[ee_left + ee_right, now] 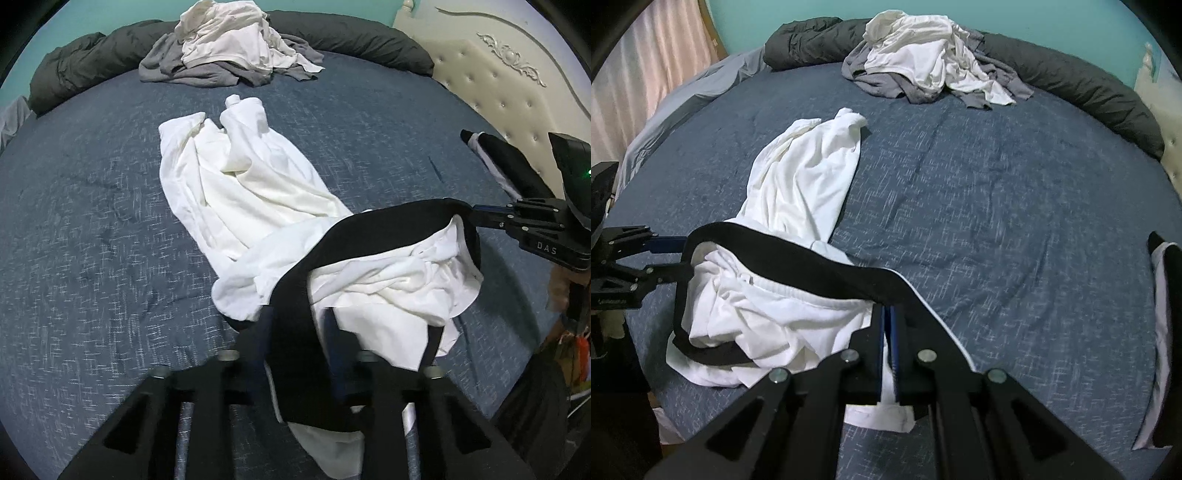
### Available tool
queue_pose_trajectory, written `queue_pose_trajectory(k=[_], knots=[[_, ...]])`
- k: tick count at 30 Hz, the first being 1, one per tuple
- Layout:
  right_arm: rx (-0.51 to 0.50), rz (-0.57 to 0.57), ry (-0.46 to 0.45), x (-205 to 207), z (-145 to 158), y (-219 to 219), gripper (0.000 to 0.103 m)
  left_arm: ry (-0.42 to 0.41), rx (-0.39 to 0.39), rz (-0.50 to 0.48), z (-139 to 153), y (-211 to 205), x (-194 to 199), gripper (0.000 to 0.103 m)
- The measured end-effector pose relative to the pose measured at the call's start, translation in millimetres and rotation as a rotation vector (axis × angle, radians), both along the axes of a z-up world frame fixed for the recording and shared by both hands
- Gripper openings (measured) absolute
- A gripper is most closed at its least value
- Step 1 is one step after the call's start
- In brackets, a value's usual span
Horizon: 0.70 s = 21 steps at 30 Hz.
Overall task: Fold clothes
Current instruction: 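Grip the black-trimmed hem with both grippers and start lifting it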
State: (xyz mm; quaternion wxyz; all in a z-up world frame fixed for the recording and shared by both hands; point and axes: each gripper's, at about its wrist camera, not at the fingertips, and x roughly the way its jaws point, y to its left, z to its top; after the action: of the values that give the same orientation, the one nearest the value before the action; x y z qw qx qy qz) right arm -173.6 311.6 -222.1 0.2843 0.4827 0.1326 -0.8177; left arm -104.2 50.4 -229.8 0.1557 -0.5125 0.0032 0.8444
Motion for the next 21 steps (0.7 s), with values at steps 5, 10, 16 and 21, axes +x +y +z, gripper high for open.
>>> queue_pose_trajectory(k=[5, 10, 16, 21], knots=[[0.034, 0.006, 0.003, -0.6, -8.3, -3.5, 0.035, 0.018, 0.000, -0.009, 3.6, 0.1, 5.6, 0.020], [0.041, -0.013, 0.015, -7.7, -12.8, -6.7, 0.059, 0.033, -0.006, -0.028, 8.7, 3.2, 6.4, 0.019], [0.131, 0.011, -0.013, -23.3, -35.8, -18.6, 0.059, 0.035, -0.005, -0.037, 9.7, 1.8, 4.7, 0.019], [0.146, 0.002, -0.042, -37.2, -53.0, -21.1, 0.059, 0.029, -0.012, -0.042, 5.8, 2.0, 3.1, 0.017]])
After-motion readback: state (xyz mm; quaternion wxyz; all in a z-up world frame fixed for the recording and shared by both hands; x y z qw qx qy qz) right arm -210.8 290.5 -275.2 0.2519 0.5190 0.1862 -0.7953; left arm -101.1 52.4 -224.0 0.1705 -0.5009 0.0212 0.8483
